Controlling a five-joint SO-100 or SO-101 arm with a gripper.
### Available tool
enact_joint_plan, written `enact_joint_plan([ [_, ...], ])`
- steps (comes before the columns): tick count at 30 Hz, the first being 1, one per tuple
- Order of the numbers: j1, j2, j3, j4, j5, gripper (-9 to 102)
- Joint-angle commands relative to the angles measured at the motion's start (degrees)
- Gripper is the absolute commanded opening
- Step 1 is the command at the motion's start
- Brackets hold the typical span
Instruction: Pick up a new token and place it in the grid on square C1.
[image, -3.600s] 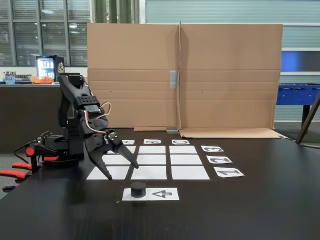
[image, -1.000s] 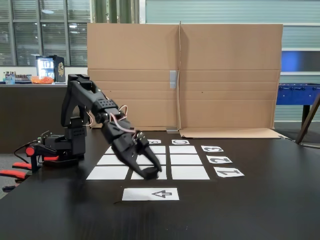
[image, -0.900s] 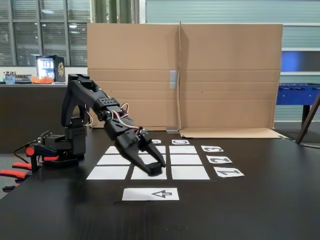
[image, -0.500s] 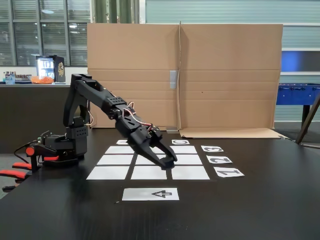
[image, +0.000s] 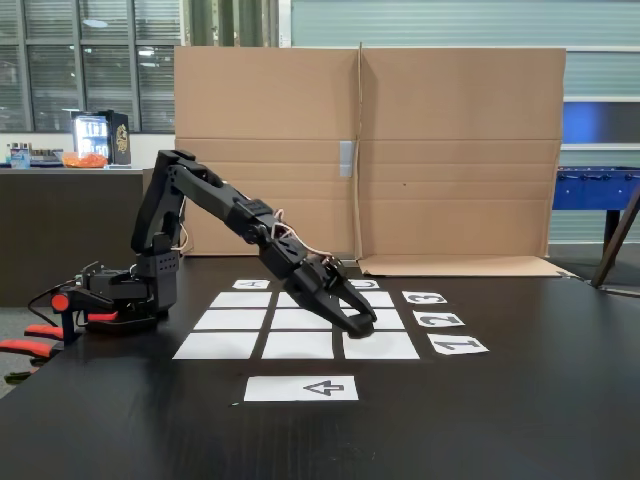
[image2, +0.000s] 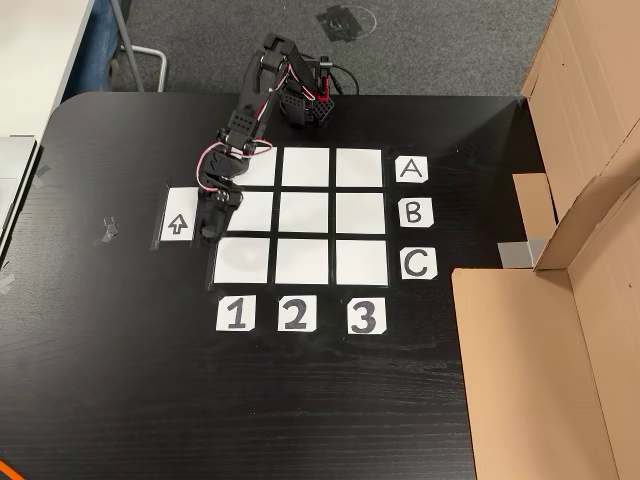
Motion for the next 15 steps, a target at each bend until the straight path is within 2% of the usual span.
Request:
enact_joint_plan([
  [1, -1.7, -0.8, -3.3, 0.0, -0.4, -1],
  [15, -6.7, -4.2, -6.4, -0.1, -0.1, -1],
])
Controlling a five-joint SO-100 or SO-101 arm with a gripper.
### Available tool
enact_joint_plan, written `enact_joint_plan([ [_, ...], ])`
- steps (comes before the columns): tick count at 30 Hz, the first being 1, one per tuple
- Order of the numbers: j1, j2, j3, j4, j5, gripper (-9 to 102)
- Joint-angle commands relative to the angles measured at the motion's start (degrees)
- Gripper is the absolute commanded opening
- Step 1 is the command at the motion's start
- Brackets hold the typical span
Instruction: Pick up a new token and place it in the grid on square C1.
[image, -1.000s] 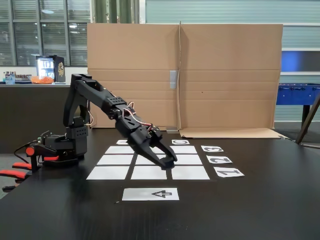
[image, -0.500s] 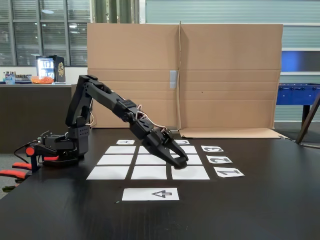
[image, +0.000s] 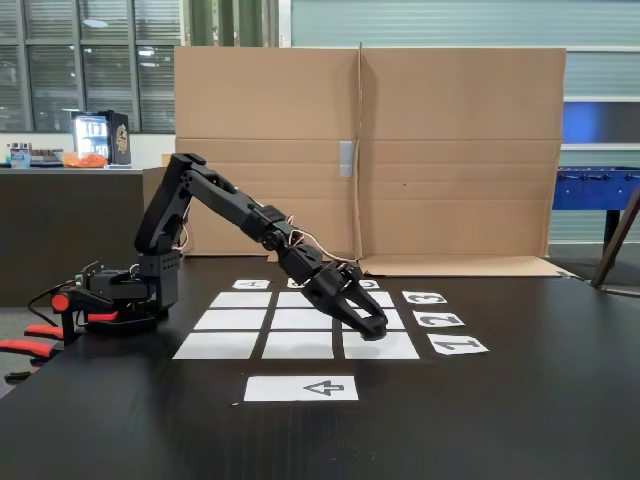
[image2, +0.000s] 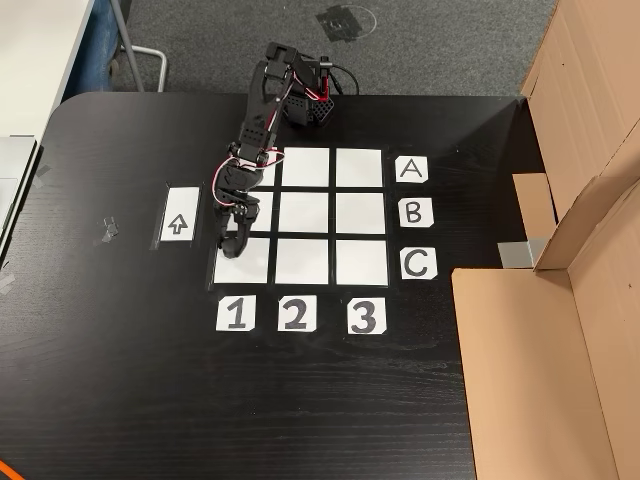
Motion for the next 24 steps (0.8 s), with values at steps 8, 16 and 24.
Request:
enact_joint_plan([
  [8, -0.4, -1.3, -4.1, -0.3, -0.2, 23],
  [16, -0.1, -1.0, -4.7, -0.4, -0.3, 37],
  [24, 0.0, 4.9, -4.7, -0.4, 3.8, 40],
])
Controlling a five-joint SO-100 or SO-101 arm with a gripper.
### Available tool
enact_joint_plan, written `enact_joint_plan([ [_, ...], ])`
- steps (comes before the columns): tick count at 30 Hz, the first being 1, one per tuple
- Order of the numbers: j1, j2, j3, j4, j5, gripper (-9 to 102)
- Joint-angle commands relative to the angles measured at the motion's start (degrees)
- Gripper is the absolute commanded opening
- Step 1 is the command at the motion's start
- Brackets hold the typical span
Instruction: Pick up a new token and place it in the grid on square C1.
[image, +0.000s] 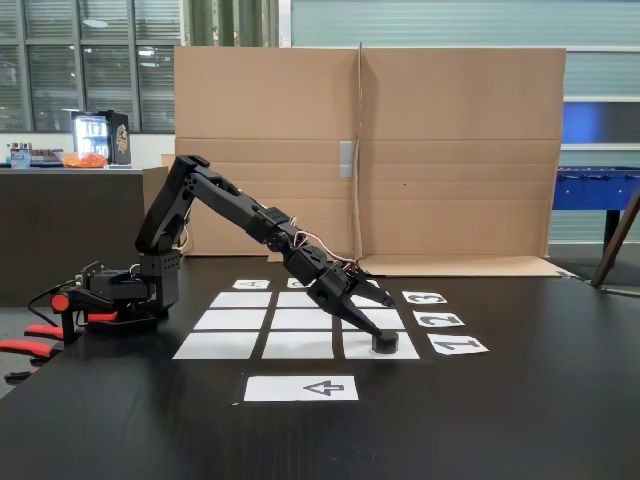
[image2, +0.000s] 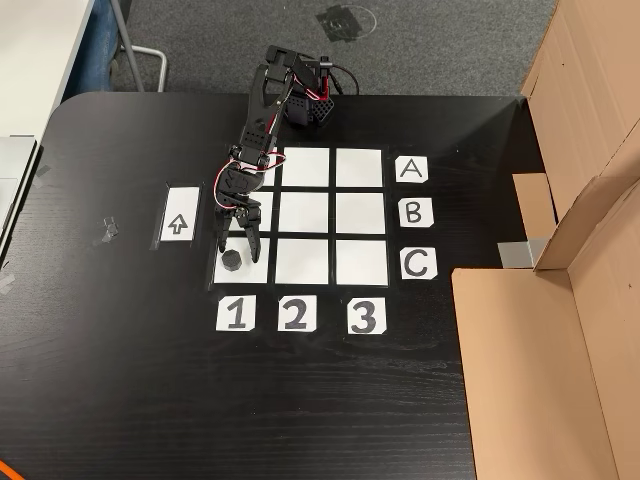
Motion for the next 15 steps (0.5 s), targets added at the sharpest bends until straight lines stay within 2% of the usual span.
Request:
enact_joint_plan([
  [1, 0.4, 7.3, -2.5, -0.4, 3.1, 40],
  [9, 1.8, 18.9, -2.8, 1.1, 13.0, 40],
  [15, 5.0, 27.9, -5.2, 9.2, 19.6, 40],
])
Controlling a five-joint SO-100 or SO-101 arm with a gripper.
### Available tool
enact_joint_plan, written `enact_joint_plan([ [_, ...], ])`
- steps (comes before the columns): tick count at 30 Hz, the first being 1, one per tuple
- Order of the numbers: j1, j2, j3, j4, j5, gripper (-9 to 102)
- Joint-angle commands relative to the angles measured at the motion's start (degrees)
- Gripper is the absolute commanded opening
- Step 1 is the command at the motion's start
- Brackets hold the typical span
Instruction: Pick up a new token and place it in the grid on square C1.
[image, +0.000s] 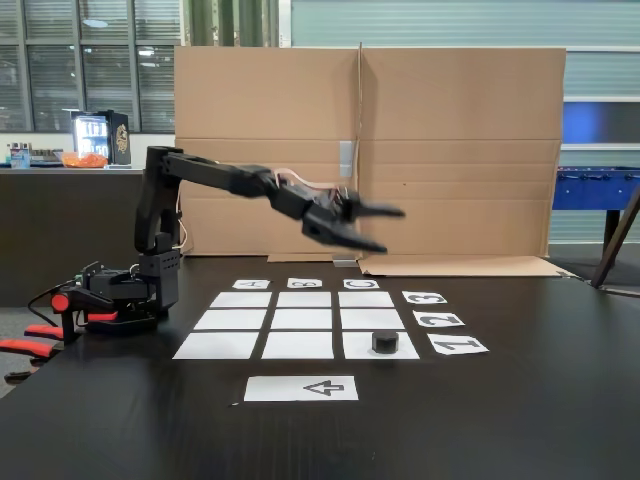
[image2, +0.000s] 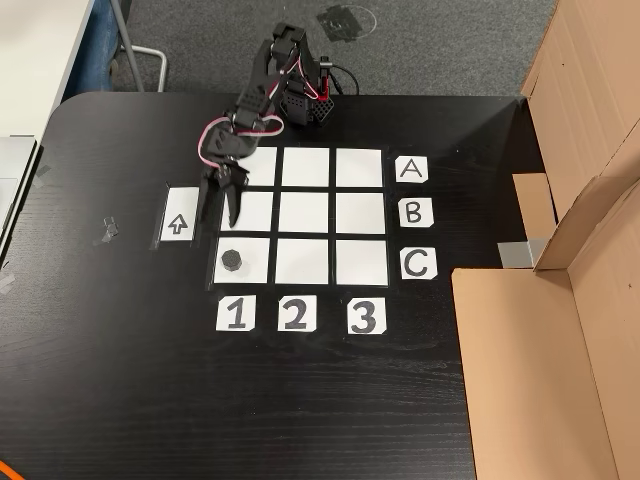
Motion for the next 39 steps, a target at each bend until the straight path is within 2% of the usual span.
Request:
enact_joint_plan([
  [1, 2.4, 7.4, -3.5, 4.6, 3.2, 40],
  [9, 8.6, 18.6, 2.6, 6.7, 6.7, 41],
  [17, 16.4, 29.7, 9.1, 10.6, 15.2, 41],
  [39, 42.3, 63.6, 45.2, 12.6, 28.8, 41],
])
